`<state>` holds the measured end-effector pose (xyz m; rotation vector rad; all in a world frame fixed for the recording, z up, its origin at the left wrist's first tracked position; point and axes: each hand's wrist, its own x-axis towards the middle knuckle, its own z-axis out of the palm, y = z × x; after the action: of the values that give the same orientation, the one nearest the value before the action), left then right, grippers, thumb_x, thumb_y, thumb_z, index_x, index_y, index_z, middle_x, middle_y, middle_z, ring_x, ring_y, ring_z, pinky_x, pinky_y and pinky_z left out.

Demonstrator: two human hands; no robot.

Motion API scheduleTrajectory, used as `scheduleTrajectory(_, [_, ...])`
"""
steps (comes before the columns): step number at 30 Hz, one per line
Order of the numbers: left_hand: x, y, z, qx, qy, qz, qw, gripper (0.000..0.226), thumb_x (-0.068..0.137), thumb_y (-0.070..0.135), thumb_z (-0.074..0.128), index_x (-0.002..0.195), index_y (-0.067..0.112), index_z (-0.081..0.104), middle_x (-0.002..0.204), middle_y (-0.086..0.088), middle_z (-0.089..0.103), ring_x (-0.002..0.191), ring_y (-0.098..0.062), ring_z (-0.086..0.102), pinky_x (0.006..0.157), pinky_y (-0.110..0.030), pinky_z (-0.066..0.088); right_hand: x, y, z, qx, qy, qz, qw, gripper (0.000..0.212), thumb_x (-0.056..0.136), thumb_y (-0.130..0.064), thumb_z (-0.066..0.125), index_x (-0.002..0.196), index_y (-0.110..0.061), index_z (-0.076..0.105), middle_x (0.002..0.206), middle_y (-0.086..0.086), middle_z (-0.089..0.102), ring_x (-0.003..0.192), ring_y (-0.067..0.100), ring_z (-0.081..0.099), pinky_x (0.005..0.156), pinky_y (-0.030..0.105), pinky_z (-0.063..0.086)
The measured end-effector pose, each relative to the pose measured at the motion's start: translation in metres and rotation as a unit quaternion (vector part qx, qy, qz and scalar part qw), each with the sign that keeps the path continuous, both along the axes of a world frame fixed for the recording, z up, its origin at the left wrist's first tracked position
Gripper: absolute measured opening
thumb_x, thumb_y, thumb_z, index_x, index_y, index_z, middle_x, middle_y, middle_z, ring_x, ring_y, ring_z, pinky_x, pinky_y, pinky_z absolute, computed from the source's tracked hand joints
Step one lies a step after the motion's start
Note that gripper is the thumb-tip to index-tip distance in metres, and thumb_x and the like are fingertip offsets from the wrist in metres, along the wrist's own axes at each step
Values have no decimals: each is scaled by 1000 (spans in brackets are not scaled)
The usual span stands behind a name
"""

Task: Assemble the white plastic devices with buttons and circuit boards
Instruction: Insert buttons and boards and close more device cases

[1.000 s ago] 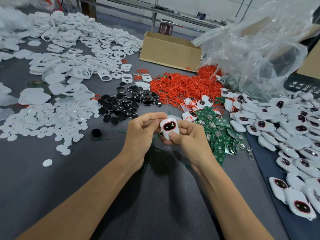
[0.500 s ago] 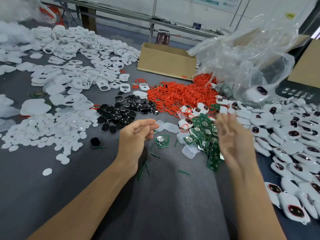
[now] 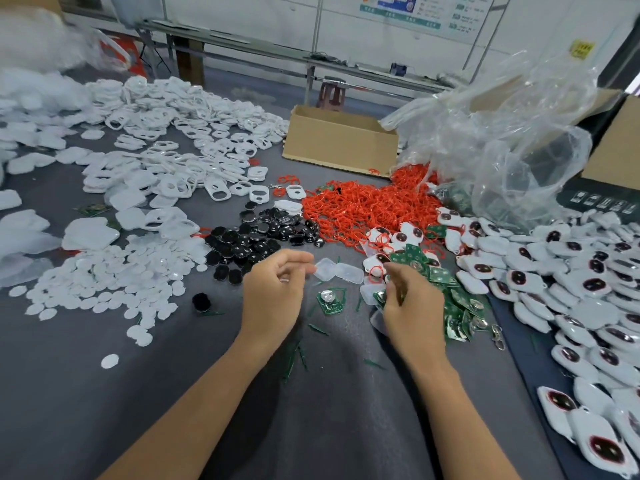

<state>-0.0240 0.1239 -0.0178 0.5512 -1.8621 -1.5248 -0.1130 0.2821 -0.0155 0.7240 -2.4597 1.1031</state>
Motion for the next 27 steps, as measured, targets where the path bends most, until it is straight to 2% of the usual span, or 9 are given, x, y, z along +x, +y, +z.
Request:
scheduleTrajectory(3, [-8,-30,17,-127,-55,22,990,17,89,8,61,88,19,73,79,6,73,74,-4,67,65,-11,48,6,-5,-8,47,20,21,998,33,84,4,56,113,-10,66,109,6,67,102,24,60,89,29,42])
scheduleTrajectory(7, [-24,-101,38,-263,-172,109,943,18,89,13,57,96,19,73,91,1,72,89,-18,65,84,-32,52,10,-6,-12,50,27,30,998,36,80,10,54,108,-9,68,105,7,67,98,26,61,82,25,41])
scheduleTrajectory(11, [-39,-163,36,-309,-292,85,901,27,85,-4,47,97,6,69,97,-17,66,90,-34,61,76,-36,48,15,-9,-9,37,72,43,996,39,74,3,44,100,-9,70,96,3,66,91,24,60,76,18,37])
scheduleTrajectory(16, [-65,-192,28,-339,-326,77,879,33,76,-9,57,107,-2,65,109,-21,64,105,-39,58,83,-42,51,10,-11,-10,40,90,37,994,39,70,13,51,97,-8,70,98,1,66,95,22,58,85,14,35])
scheduleTrajectory(18, [-70,-196,26,-373,-373,86,845,27,72,-4,62,97,2,67,92,-15,62,94,-35,60,75,-39,53,6,-9,-12,42,106,37,993,41,68,12,48,97,-7,71,102,1,67,97,22,58,92,8,32])
scheduleTrajectory(20, [-73,-202,24,-411,-416,110,804,17,73,0,62,89,5,68,77,-10,54,92,-32,57,80,-40,52,5,-10,-15,37,116,35,992,42,68,9,45,96,-7,71,102,2,67,97,21,58,94,6,31])
scheduleTrajectory(24, [-86,-215,19,-508,-409,146,744,12,80,15,67,85,5,69,108,-15,56,115,-34,43,97,-45,38,4,-12,-15,37,126,36,991,40,70,7,45,96,-7,72,101,1,66,96,19,58,92,15,38])
scheduleTrajectory(26, [-91,-216,21,-502,-393,144,757,20,84,23,69,81,3,69,116,-17,55,116,-36,44,98,-44,38,3,-12,-15,38,123,38,991,38,71,9,47,96,-7,71,101,1,67,96,19,58,92,15,37])
scheduleTrajectory(27, [-92,-213,25,-467,-378,132,788,23,85,24,68,74,4,67,107,-18,60,107,-36,52,93,-43,45,3,-11,-15,38,119,37,991,38,72,12,49,96,-7,71,101,0,67,96,19,58,92,15,37])
